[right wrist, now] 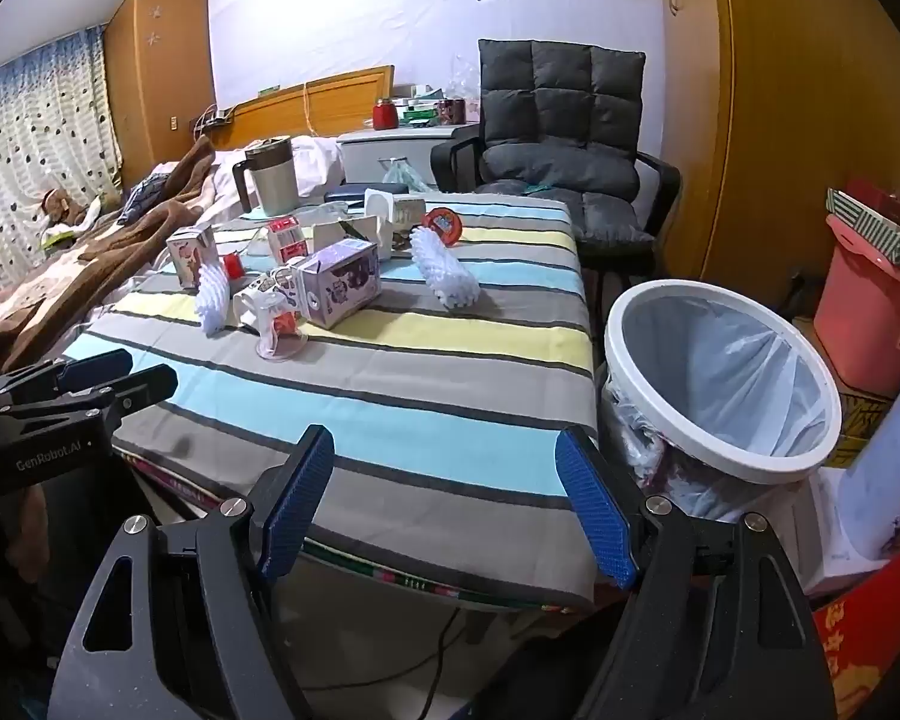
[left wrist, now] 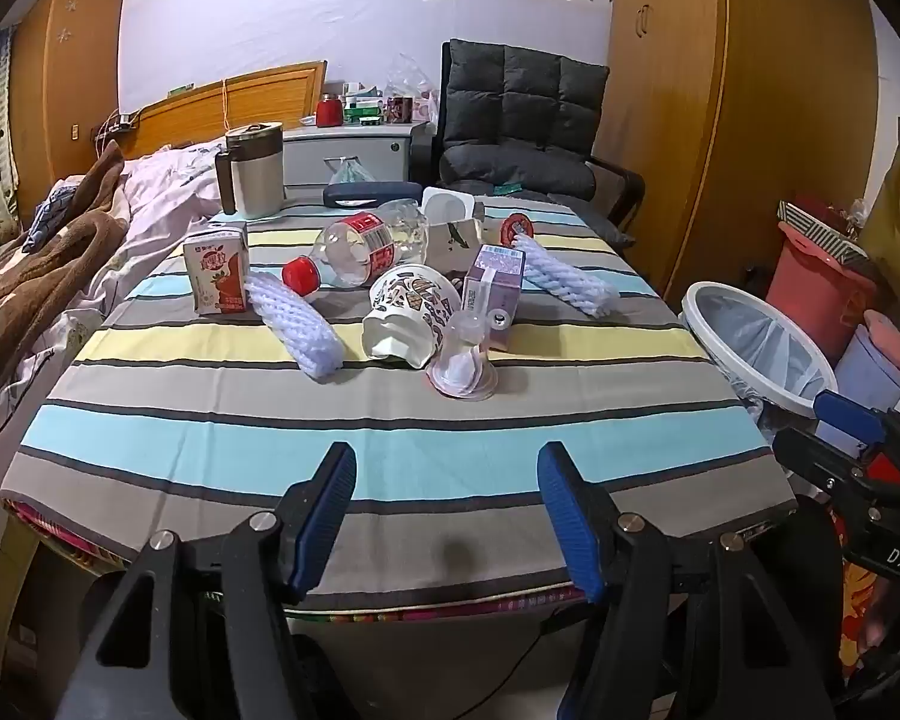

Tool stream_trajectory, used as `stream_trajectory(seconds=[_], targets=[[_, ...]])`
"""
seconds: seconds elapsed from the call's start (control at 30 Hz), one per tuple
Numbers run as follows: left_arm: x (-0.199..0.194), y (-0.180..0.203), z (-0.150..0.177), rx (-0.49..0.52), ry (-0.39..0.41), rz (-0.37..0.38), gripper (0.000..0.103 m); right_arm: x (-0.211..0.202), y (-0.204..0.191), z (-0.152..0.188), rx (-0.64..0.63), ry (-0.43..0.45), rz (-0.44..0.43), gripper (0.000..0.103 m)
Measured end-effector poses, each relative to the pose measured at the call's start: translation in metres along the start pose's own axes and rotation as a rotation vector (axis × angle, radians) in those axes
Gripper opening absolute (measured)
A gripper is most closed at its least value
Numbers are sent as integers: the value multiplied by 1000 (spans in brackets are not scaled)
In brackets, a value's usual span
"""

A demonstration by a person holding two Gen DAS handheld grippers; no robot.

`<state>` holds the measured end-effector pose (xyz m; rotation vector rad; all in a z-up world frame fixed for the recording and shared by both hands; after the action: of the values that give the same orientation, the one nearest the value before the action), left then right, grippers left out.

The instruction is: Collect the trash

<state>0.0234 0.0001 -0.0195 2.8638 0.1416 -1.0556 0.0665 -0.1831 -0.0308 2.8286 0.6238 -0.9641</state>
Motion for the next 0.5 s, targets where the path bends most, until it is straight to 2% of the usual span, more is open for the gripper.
stream_trajectory(seconds=[0.5], targets=[[-5, -1, 0, -5, 15, 2, 65, -4, -3, -3, -11, 6, 15, 77]])
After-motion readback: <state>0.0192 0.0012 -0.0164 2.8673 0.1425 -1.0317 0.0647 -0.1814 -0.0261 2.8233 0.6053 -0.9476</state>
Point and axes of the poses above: each gripper's, at about its wrist camera, not at the fingertips, and x roughly the way its jaws point, y to its right, z to its underside, the point moved 3 cm from there along x, roughly the way its jaws point, and after that the axes turned 3 degrees about -z, right-handed, at the moved point
